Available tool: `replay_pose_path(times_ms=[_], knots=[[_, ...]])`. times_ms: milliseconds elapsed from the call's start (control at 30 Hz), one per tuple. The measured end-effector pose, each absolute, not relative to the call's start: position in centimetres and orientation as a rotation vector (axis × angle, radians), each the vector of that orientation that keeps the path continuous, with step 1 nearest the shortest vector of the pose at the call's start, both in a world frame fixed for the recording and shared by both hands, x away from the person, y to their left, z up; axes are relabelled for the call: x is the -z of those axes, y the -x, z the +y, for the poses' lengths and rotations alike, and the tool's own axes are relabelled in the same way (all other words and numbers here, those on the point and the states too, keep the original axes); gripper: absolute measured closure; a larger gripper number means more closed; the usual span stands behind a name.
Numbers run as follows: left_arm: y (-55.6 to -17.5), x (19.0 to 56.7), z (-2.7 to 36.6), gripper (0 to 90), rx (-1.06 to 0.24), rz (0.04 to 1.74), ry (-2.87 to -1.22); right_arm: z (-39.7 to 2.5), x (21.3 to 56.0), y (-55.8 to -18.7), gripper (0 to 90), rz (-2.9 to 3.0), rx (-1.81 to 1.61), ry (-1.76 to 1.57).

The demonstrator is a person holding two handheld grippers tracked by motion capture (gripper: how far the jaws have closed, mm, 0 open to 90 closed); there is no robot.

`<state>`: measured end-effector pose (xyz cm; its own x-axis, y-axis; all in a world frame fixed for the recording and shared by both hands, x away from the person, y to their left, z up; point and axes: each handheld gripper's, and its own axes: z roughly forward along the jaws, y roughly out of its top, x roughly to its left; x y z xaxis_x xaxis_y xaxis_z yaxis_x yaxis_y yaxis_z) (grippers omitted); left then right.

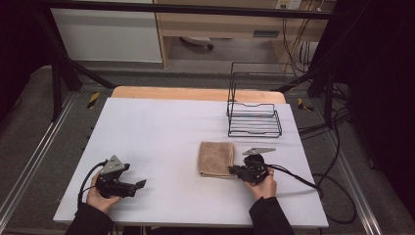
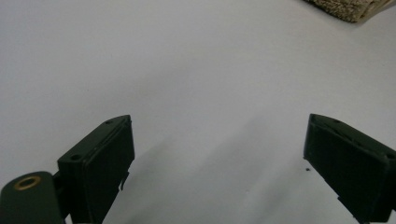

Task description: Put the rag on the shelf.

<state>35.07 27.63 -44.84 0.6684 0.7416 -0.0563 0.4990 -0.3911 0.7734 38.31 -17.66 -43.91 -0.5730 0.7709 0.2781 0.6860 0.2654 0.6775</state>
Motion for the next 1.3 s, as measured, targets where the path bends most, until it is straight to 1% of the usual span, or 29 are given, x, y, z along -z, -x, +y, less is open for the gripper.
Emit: replay_pose_path(times_ms=[67,500,800,933,1033,1067,1100,1133,1167,1233,1300], knots=[[-35.0,44.8,27.5,8.2,-0.385,0.957,-2.074,-18.4,44.0,-37.7,85.2,2.416,-1.2,-1.373],[-35.0,44.7,27.1,8.1,-0.392,0.962,-2.073,-21.3,44.4,-36.3,84.7,2.426,-1.183,-1.328],[-35.1,44.7,27.0,8.0,-0.396,0.967,-2.072,-22.3,44.6,-35.9,84.2,2.424,-1.175,-1.317],[-35.2,44.7,26.9,8.0,-0.397,0.973,-2.073,-22.4,44.7,-35.7,82.6,2.428,-1.163,-1.306],[-35.2,44.6,26.8,7.9,-0.402,0.976,-2.068,-22.6,44.5,-35.7,76.5,2.419,-1.179,-1.275],[-35.2,44.6,26.8,7.9,-0.404,0.977,-2.068,-22.6,44.5,-35.7,72.0,2.411,-1.188,-1.284],[-35.2,44.6,26.8,7.7,-0.404,0.977,-2.07,-22.8,44.3,-35.8,64.8,2.386,-1.204,-1.251],[-35.3,44.6,26.8,7.7,-0.404,0.979,-2.069,-22.8,44.3,-35.8,64.8,2.386,-1.204,-1.251],[-35.3,44.6,26.7,7.5,-0.405,0.982,-2.069,-22.9,44.3,-35.8,59.2,2.371,-1.212,-1.23],[-35.3,44.5,26.6,7.3,-0.405,0.986,-2.065,-23.1,44.1,-36.0,53.5,2.347,-1.231,-1.211],[-35.4,44.3,26.4,7.1,-0.409,0.99,-2.055,-23.3,44.0,-36.2,44.9,2.324,-1.244,-1.18]])
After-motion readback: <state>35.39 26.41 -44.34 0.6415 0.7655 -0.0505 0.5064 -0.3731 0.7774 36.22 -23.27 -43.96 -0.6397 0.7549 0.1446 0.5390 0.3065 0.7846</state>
